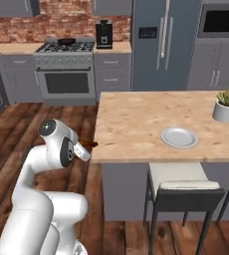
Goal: Take the chicken drumsticks from the pan and place one on each plate on the dining counter.
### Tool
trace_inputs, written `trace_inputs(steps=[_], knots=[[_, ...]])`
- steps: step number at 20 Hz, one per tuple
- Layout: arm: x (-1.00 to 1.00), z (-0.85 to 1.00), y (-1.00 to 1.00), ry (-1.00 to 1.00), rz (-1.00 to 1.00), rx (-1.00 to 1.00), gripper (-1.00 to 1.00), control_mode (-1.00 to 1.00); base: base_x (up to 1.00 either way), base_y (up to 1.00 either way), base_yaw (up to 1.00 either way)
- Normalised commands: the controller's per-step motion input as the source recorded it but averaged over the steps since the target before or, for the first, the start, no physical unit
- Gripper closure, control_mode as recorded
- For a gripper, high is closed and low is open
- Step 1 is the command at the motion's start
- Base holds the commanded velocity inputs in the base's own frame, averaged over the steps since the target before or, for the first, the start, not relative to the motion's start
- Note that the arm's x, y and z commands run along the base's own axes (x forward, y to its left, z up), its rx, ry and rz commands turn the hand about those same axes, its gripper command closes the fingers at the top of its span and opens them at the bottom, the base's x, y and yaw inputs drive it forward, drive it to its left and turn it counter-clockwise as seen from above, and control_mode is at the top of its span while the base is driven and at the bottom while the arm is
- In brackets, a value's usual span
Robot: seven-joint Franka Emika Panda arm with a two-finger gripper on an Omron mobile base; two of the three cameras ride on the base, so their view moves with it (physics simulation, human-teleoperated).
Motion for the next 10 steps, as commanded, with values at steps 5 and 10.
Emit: trace_inputs(steps=[5, 10], knots=[[0.0, 0.0, 0.0, 0.0, 0.0, 0.0, 1.0, 1.0, 0.32, -0.44, -0.17], [0.0, 0.0, 0.0, 0.0, 0.0, 0.0, 1.0, 1.0, 0.36, -0.19, -0.19]])
